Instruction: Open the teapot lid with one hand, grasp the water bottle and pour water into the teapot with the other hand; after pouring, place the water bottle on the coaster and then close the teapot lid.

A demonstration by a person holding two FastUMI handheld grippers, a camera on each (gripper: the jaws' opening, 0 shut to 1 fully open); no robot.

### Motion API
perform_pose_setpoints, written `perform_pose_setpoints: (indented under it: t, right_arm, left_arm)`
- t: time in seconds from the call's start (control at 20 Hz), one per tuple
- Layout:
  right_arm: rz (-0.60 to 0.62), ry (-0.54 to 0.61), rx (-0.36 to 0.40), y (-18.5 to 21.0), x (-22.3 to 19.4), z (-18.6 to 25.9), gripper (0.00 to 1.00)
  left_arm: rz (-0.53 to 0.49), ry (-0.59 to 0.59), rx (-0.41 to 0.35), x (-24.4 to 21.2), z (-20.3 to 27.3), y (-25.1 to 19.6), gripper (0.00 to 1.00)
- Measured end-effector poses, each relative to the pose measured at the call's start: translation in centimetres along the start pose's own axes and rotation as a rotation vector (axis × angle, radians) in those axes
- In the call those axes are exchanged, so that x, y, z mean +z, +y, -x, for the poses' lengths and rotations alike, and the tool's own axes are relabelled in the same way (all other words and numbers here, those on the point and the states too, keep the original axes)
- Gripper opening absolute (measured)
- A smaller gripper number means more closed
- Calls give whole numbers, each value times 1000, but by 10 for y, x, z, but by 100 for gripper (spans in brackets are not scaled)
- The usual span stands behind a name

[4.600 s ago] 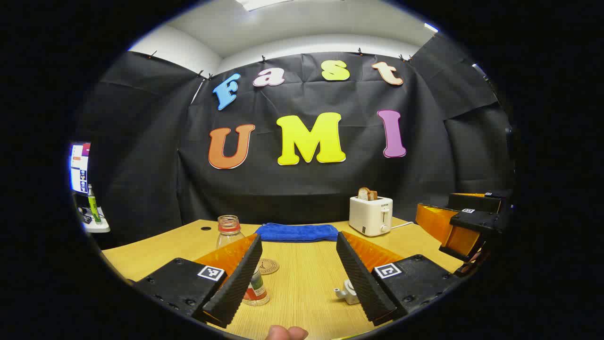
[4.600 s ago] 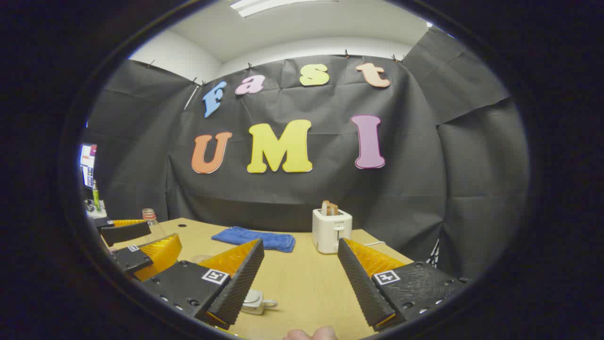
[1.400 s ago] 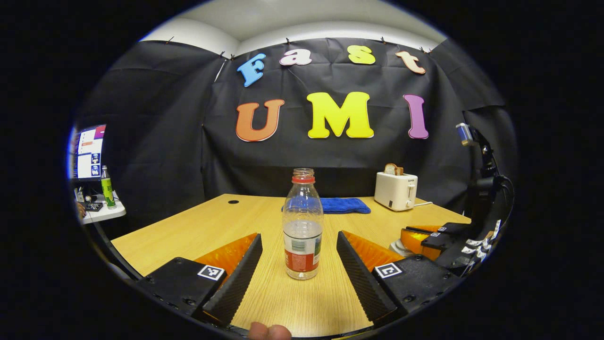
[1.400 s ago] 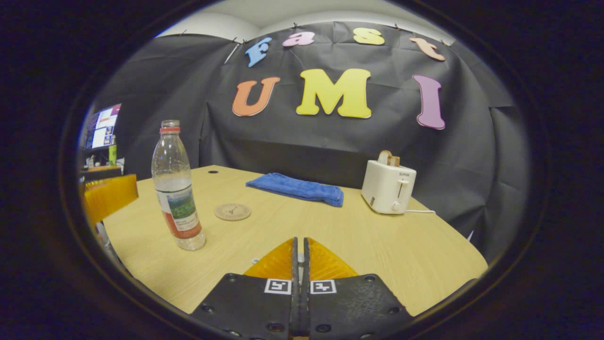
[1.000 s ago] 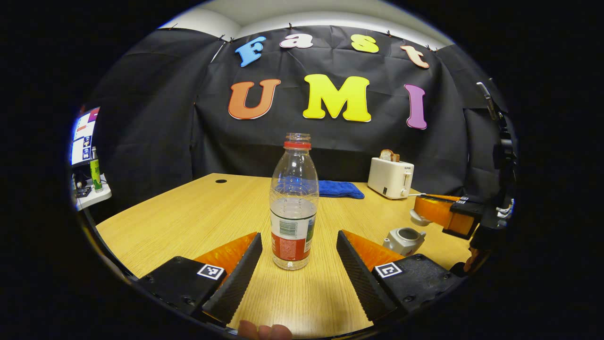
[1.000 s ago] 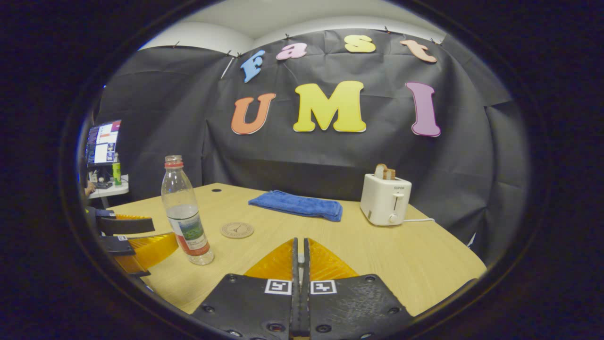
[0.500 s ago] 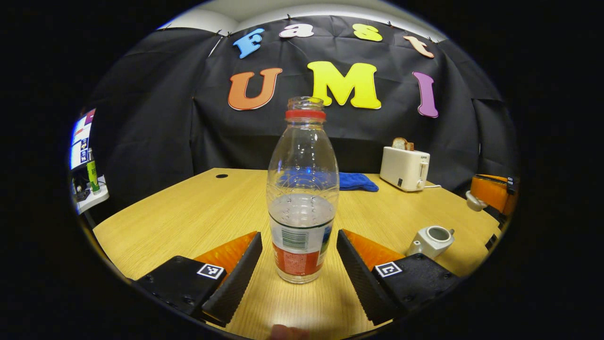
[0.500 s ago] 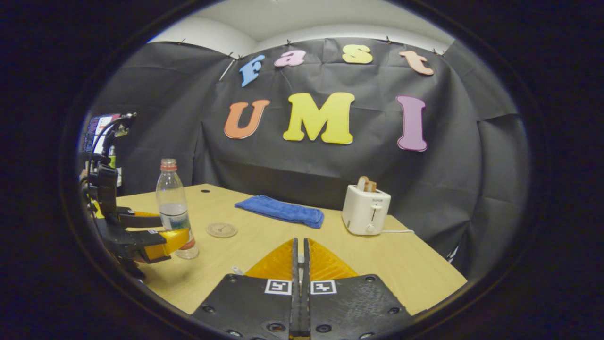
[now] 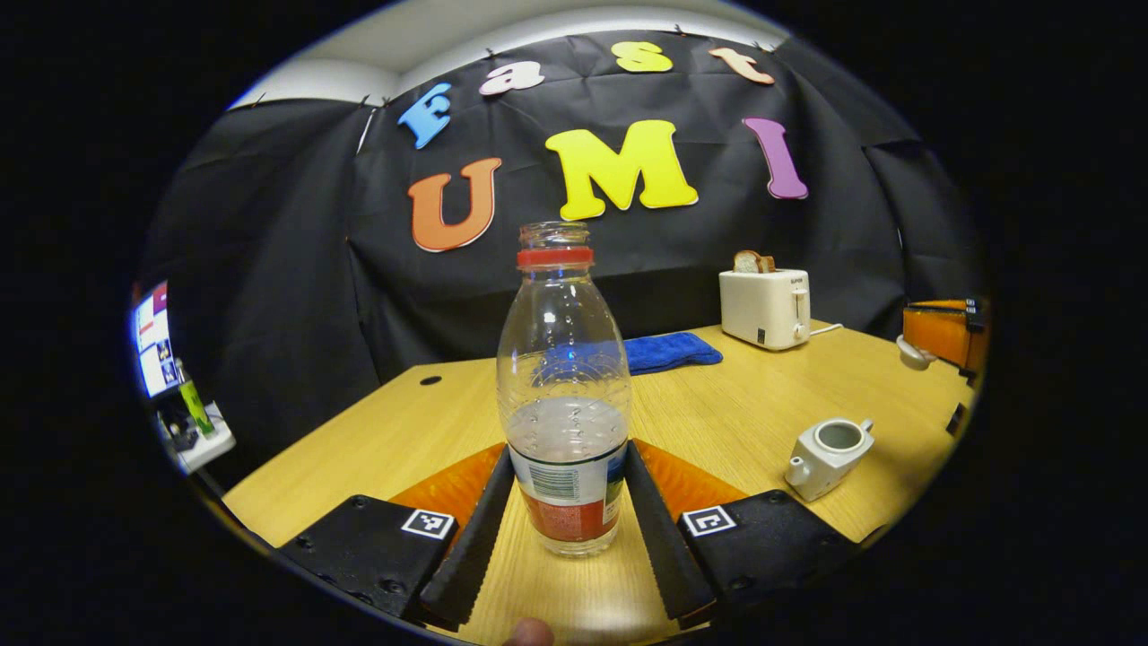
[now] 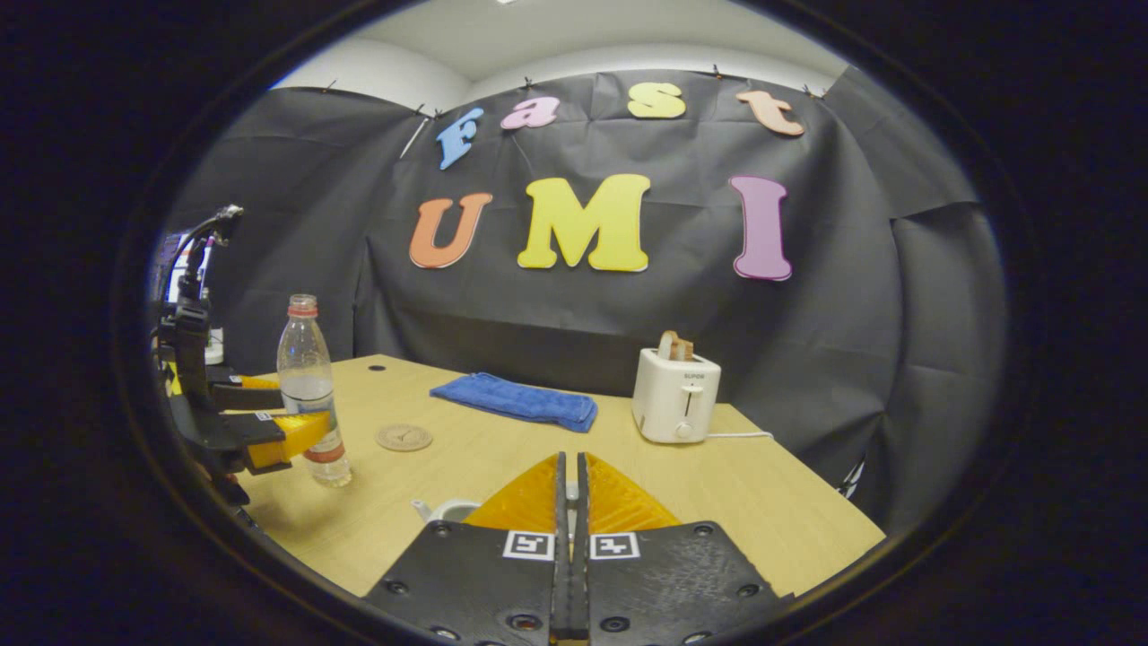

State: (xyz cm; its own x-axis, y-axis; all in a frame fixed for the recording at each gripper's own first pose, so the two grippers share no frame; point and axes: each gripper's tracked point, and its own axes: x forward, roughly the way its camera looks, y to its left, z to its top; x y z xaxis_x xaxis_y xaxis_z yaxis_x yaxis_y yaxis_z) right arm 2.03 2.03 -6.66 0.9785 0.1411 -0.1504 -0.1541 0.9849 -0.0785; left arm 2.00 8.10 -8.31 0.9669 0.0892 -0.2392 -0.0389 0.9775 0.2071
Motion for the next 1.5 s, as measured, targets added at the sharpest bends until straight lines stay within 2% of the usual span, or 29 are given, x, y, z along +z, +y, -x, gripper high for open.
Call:
perform_pose_setpoints:
  t: [0.2, 0.5, 0.8, 1.15, 1.35, 1.4, 1.45, 1.5]
  right_arm:
    - [-18, -12, -13, -17, 3, 6, 0]
    - [-28, -10, -27, -41, -2, 14, 0]
    - [-39, -4, -37, -60, -8, 22, 0]
    - [-64, 14, -42, -73, -22, 26, 0]
    - [-79, 21, -54, -82, -28, 29, 0]
    - [-85, 24, -55, -82, -30, 29, 0]
    - [-91, 27, -56, -83, -32, 29, 0]
    - [-96, 28, -55, -83, -34, 29, 0]
  left_arm:
    - [-272, -37, 40, 23, 4, 7, 75]
    - [-747, -62, 103, 39, 0, 11, 74]
    - [-1001, -56, 84, 38, -12, -5, 74]
    - [-1371, -80, 52, 29, -26, -35, 74]
    - [-1514, -104, 45, 22, -31, -44, 74]
    - [-1544, -116, 47, 23, -32, -46, 77]
    - [-1569, -124, 49, 25, -32, -48, 73]
    - [-1585, -128, 48, 25, -33, -49, 73]
